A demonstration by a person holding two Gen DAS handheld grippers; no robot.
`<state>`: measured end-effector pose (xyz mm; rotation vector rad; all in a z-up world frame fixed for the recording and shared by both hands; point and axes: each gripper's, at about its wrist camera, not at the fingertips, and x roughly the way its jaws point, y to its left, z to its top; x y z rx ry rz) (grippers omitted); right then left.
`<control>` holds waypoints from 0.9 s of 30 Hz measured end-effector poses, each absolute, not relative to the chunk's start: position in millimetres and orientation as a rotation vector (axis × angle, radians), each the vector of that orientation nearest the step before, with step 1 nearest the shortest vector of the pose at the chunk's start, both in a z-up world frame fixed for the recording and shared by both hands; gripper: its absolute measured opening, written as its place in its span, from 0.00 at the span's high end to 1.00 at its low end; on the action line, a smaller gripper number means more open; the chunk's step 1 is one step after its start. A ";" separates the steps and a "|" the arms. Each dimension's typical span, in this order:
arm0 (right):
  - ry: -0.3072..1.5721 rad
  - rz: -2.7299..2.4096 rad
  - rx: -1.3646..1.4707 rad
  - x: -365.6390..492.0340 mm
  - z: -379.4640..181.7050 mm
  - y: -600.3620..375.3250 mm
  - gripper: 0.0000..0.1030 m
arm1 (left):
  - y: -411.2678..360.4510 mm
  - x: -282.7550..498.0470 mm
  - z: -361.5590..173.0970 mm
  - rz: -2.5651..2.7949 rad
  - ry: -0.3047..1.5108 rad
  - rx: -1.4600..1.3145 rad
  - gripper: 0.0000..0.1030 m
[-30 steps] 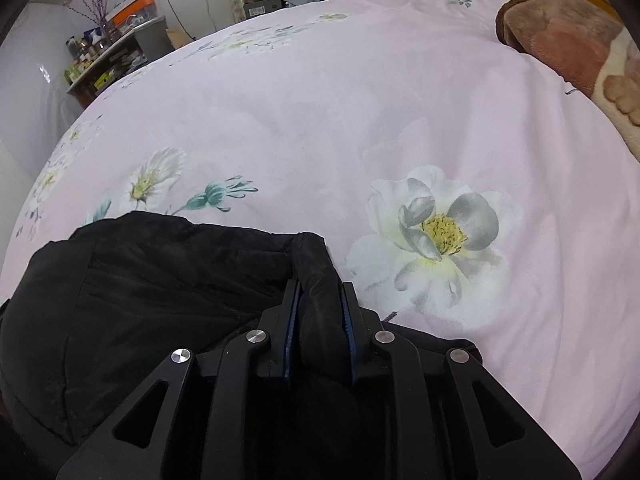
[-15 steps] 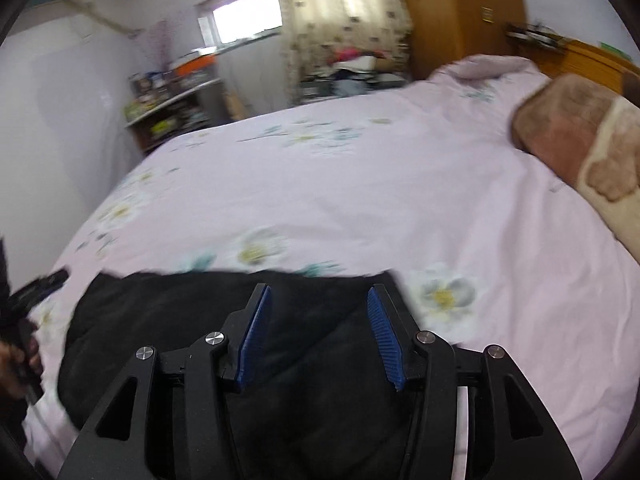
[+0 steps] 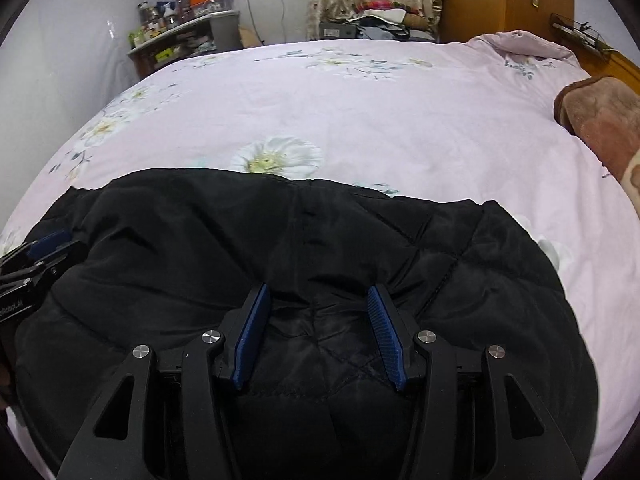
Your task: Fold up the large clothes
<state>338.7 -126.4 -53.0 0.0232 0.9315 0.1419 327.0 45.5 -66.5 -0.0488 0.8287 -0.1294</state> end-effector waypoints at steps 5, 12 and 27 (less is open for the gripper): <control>0.953 0.136 0.040 335.5 -41.1 -131.1 0.50 | 39.1 321.8 -44.8 -0.135 0.875 -0.013 0.25; 0.935 0.023 0.045 346.3 -29.7 -173.9 0.50 | 63.6 349.8 -57.1 -0.105 0.888 0.014 0.24; 0.916 -0.007 0.090 348.3 -75.4 -190.7 0.50 | 66.9 350.7 -85.4 -0.099 0.819 -0.045 0.23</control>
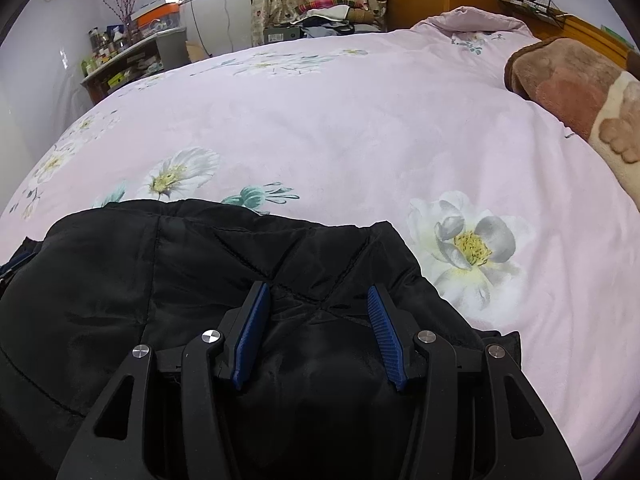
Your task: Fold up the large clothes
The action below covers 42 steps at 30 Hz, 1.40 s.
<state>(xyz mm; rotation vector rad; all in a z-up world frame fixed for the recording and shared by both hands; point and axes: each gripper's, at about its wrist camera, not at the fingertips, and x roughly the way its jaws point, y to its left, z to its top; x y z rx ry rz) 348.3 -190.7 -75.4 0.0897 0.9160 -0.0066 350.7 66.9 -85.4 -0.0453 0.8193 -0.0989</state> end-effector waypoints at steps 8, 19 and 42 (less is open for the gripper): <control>0.911 -0.007 0.094 349.7 -78.3 -191.2 0.50 | 65.0 353.2 -87.7 -0.091 0.824 -0.036 0.23; 0.923 -0.010 0.092 351.4 -75.9 -191.1 0.50 | 63.3 355.4 -84.8 -0.084 0.848 -0.027 0.23; 0.915 0.188 0.036 355.6 -56.6 -90.3 0.50 | 94.3 351.9 -76.0 -0.039 0.860 -0.084 0.29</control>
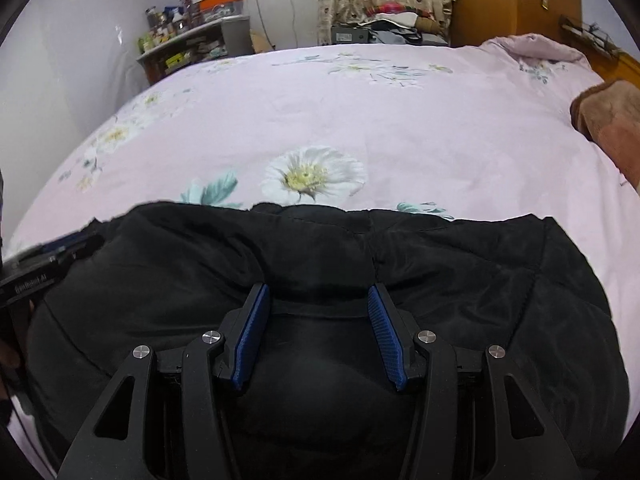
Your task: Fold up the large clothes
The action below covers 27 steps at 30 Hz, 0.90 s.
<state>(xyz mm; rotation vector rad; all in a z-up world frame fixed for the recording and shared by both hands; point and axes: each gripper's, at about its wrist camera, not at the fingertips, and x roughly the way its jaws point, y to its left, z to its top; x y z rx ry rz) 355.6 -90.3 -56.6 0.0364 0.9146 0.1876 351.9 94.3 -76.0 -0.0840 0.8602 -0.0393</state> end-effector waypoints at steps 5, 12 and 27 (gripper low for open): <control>0.906 0.181 0.045 358.1 -66.2 -90.1 0.51 | 93.5 355.9 -81.5 -0.027 0.861 -0.076 0.29; 0.858 0.178 0.064 331.4 -18.5 -109.5 0.51 | 95.5 338.2 -43.9 -0.075 0.851 -0.065 0.30; 0.823 -0.010 0.122 311.5 -64.2 -207.2 0.51 | 111.1 313.2 -70.8 -0.046 0.771 -0.086 0.27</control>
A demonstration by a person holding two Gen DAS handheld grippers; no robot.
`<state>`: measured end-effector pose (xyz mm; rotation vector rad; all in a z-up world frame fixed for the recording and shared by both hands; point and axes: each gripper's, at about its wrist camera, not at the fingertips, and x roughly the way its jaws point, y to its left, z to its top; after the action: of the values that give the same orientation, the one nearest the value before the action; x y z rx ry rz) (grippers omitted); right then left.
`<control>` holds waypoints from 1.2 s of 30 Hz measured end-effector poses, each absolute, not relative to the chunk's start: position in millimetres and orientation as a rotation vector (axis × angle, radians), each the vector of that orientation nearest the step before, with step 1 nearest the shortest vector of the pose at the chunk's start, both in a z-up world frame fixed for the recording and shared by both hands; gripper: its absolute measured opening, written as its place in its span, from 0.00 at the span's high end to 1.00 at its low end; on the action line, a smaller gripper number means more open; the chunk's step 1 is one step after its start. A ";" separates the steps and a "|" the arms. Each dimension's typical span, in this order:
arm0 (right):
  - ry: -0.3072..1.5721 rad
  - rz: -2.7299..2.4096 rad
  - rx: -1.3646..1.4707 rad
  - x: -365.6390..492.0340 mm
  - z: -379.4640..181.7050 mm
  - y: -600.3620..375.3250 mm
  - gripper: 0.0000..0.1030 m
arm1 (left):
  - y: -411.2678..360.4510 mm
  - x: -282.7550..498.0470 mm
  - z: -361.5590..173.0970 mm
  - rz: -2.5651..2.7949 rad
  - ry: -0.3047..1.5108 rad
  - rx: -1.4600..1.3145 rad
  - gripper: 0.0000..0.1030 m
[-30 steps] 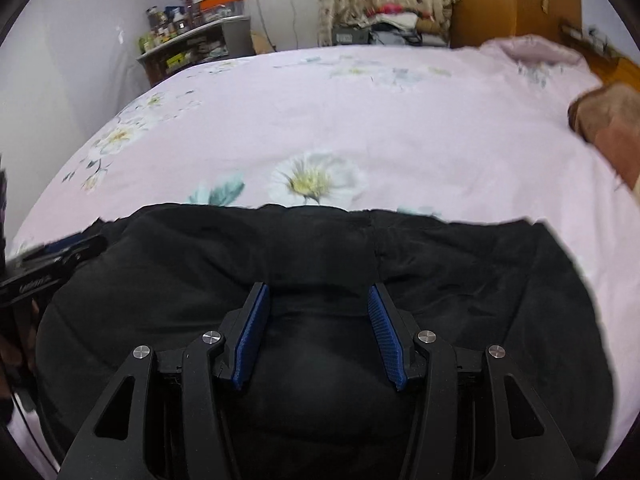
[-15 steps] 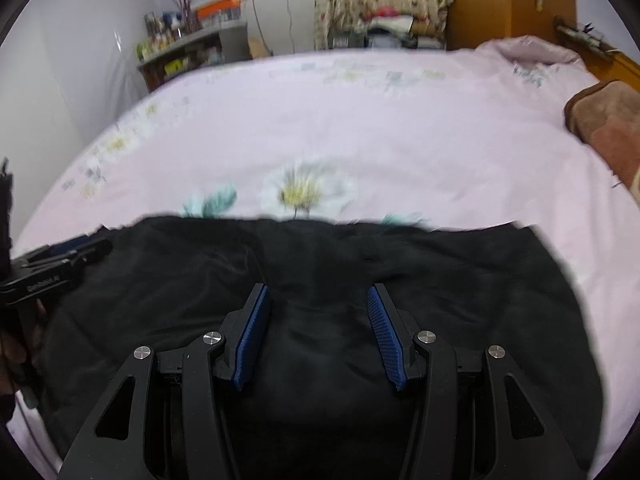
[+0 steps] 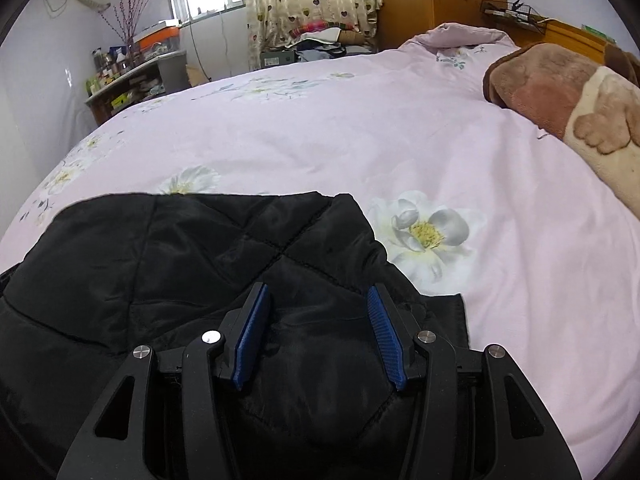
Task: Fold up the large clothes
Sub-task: 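Open both grippers and release the folded jacket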
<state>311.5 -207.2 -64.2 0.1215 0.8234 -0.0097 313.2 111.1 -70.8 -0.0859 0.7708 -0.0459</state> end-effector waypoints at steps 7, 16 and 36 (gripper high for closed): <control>0.862 -0.029 0.107 314.6 -58.4 -209.2 0.51 | 113.0 318.0 -63.0 -0.034 0.826 -0.087 0.27; 0.779 0.016 0.138 253.2 -2.7 -204.1 0.50 | 128.1 249.1 -27.0 -0.071 0.742 -0.122 0.28; 0.821 0.009 0.102 204.2 6.0 -194.2 0.50 | 111.7 192.1 -20.6 -0.074 0.782 -0.081 0.28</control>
<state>204.2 -194.2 6.0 0.1025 0.8213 0.0087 192.1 111.7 -20.6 -0.0807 0.7817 -0.0736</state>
